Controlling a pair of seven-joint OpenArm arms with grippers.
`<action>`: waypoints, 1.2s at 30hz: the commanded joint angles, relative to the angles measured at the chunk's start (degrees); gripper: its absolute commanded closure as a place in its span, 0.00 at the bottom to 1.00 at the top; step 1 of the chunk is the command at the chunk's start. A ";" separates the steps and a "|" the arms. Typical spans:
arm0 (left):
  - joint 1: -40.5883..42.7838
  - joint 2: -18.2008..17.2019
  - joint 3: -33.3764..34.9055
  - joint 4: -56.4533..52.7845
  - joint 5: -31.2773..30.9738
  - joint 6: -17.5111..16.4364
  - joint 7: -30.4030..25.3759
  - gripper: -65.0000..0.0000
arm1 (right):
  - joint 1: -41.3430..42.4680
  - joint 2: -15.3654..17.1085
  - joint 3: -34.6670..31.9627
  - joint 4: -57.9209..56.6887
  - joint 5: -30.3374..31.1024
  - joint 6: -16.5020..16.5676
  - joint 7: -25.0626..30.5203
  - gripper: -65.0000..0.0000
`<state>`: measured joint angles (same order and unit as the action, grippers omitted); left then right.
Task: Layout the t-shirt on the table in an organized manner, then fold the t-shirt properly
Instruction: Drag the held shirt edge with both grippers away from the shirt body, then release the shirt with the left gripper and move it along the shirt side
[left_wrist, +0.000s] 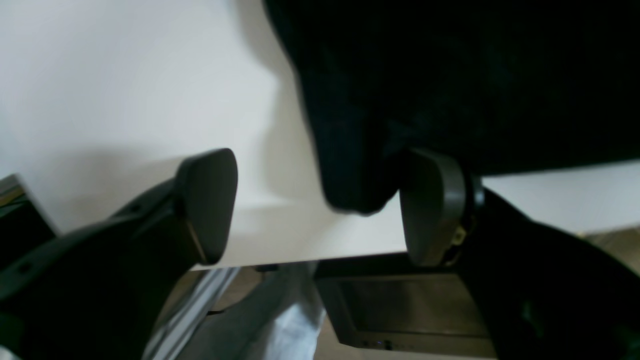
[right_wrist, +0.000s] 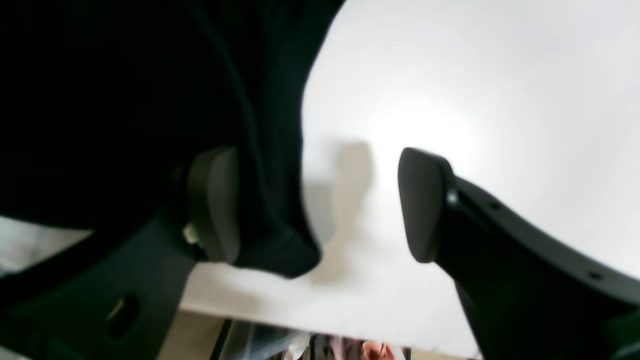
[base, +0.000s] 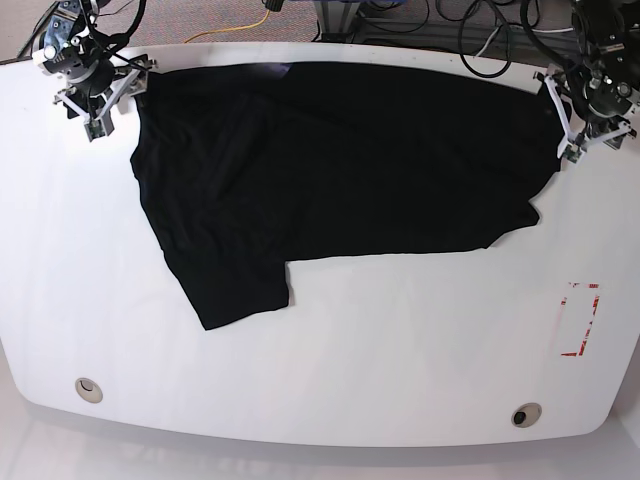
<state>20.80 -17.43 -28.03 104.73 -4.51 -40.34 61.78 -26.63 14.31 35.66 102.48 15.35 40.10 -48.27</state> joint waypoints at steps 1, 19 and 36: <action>-2.56 -1.60 -0.58 0.99 0.43 0.34 1.65 0.25 | 0.48 1.21 0.60 1.13 0.43 -0.10 0.84 0.32; -5.98 -2.57 -1.46 5.56 0.34 0.34 11.32 0.26 | 4.00 2.00 0.69 2.10 0.43 -0.10 -1.88 0.32; -23.30 -0.20 -3.05 5.56 0.60 0.34 10.27 0.26 | 5.58 3.76 0.43 5.26 0.43 -0.10 -1.97 0.31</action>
<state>0.86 -18.09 -31.70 109.71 -4.40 -39.97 73.01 -21.80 17.26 35.90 106.78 15.25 40.07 -51.05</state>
